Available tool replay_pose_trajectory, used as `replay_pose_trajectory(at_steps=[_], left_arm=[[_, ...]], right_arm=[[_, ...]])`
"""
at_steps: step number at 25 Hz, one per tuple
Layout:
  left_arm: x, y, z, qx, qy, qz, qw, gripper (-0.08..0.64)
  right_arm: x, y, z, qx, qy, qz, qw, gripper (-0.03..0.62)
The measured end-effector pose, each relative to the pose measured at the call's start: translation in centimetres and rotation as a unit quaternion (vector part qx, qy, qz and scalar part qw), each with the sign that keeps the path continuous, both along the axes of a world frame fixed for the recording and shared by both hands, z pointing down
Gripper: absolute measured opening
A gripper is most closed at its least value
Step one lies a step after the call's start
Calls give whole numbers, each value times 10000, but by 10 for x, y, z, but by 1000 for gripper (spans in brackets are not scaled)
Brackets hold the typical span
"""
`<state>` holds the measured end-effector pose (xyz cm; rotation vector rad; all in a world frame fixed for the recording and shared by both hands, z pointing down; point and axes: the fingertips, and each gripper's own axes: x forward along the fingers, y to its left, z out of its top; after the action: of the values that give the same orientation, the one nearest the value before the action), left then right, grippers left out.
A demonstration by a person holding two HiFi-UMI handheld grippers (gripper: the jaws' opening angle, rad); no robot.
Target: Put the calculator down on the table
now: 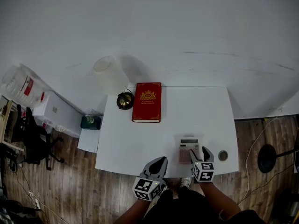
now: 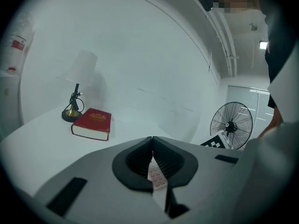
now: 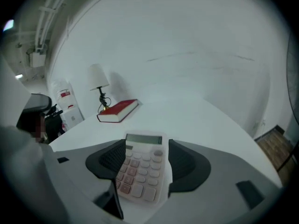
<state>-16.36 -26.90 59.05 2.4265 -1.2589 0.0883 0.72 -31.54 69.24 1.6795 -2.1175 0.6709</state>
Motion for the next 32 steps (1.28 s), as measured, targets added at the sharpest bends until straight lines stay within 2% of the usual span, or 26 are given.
replay_pose_trajectory(at_steps=[3,7,11,14,16,22,26,30,32], left_arm=[[-3,-2,-3,28,-15,-70,10000,18],[-4,-7,-18,163,-43,-148,9997,18],[-3,-9,-26,269,-115,-142,9995,18],[0,-10,-32,365,-142,-101,9992,18],[3,-8,-38,423,-150,-85,9990,18],[3,-5,-51,560,-360,-44,9978,18],[-7,-7,-59,584,-401,-190,9973,18],[-9,-7,-61,546,-383,-214,9975,18],[-10,-9,-60,567,-373,-238,9974,18]], right_arm=[[-9,-1,-42,585,266,-425,9970,268],[-16,-4,-96,1203,228,-675,9902,205],[-30,0,-152,1979,299,-976,9749,110],[-42,1,-180,2342,237,-1145,9651,43],[-46,2,-189,2400,199,-1224,9628,18],[-44,5,-195,2445,339,-1373,9593,17],[-47,8,-208,2596,357,-1459,9540,17],[-52,8,-221,2687,226,-1563,9502,17],[-52,5,-222,2587,64,-1547,9535,17]])
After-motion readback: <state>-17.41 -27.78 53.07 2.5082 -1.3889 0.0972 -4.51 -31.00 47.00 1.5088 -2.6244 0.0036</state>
